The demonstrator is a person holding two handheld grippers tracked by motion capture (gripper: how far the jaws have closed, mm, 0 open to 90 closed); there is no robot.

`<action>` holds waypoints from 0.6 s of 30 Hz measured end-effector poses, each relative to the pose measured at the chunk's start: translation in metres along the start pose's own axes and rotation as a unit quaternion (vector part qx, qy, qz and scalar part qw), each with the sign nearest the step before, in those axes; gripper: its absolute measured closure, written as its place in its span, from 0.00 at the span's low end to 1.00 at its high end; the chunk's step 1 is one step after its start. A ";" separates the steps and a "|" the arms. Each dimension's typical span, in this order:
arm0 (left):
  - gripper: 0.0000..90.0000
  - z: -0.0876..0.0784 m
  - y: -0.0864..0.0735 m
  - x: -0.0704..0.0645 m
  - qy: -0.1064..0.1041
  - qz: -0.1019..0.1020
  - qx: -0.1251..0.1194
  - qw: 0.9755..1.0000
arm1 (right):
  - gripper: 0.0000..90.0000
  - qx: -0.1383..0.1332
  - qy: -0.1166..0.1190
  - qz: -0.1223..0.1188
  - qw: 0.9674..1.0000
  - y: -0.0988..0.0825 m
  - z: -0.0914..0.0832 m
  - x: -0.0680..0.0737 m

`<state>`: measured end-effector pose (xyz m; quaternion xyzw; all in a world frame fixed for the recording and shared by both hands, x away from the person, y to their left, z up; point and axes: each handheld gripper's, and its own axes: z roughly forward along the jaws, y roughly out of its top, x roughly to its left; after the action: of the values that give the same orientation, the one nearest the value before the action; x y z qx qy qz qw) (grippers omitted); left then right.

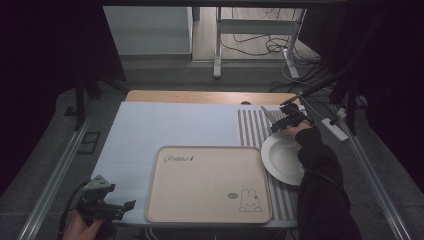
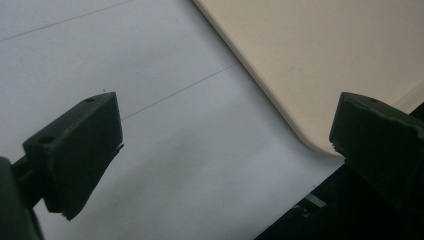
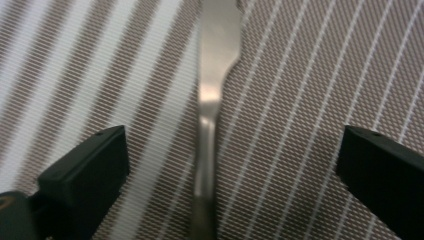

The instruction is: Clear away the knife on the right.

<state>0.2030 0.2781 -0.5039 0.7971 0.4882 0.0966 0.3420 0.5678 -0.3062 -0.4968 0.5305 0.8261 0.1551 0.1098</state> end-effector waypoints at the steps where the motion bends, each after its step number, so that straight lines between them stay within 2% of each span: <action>1: 0.02 0.000 0.000 0.000 0.000 0.000 0.000 1.000 | 0.13 0.004 -0.002 -0.001 1.000 -0.001 0.001 -0.001; 2: 0.02 0.000 0.000 0.000 0.000 0.000 0.000 1.000 | 0.13 0.004 -0.002 -0.001 1.000 -0.001 0.001 -0.001; 3: 0.02 0.000 0.000 0.000 0.000 0.000 0.000 1.000 | 0.18 0.005 -0.010 -0.009 1.000 -0.001 0.000 -0.001; 4: 0.02 0.000 0.000 0.000 0.000 0.000 0.000 1.000 | 0.32 0.010 -0.009 -0.025 1.000 -0.001 -0.004 -0.001; 5: 0.02 0.000 0.000 0.000 0.000 0.001 0.000 1.000 | 0.38 0.011 -0.006 -0.031 0.999 -0.002 -0.006 -0.001; 6: 0.02 0.000 0.000 0.000 0.001 0.001 0.000 1.000 | 0.38 0.011 -0.006 -0.031 0.999 -0.002 -0.006 -0.001; 7: 0.02 0.000 0.000 0.000 0.001 0.002 0.001 1.000 | 0.52 0.016 0.000 -0.046 0.999 -0.002 -0.009 0.000; 8: 0.02 0.000 0.000 0.000 0.001 0.003 0.001 1.000 | 0.58 0.017 0.003 -0.054 0.998 -0.002 -0.009 0.000; 9: 0.02 0.000 0.000 -0.001 0.002 0.003 0.002 1.000 | 0.58 0.017 0.003 -0.054 0.998 -0.002 -0.009 0.000; 10: 0.02 0.000 0.000 -0.001 0.002 0.003 0.002 1.000 | 0.78 0.024 0.010 -0.064 0.998 -0.002 -0.011 0.001; 11: 0.02 0.000 0.000 -0.001 0.002 0.003 0.002 1.000 | 0.78 0.024 0.010 -0.064 0.998 -0.002 -0.011 0.001; 12: 0.02 0.000 0.000 -0.001 0.002 0.004 0.002 1.000 | 0.87 0.027 0.014 -0.071 0.997 -0.002 -0.012 0.002; 18: 0.02 0.000 0.000 -0.001 0.002 0.003 0.002 1.000 | 0.90 0.025 0.016 -0.082 0.996 -0.003 -0.012 0.003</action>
<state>0.2029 0.2772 -0.5040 0.7993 0.4863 0.0983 0.3390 0.5600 -0.3065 -0.4863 0.4613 0.8719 0.1339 0.0955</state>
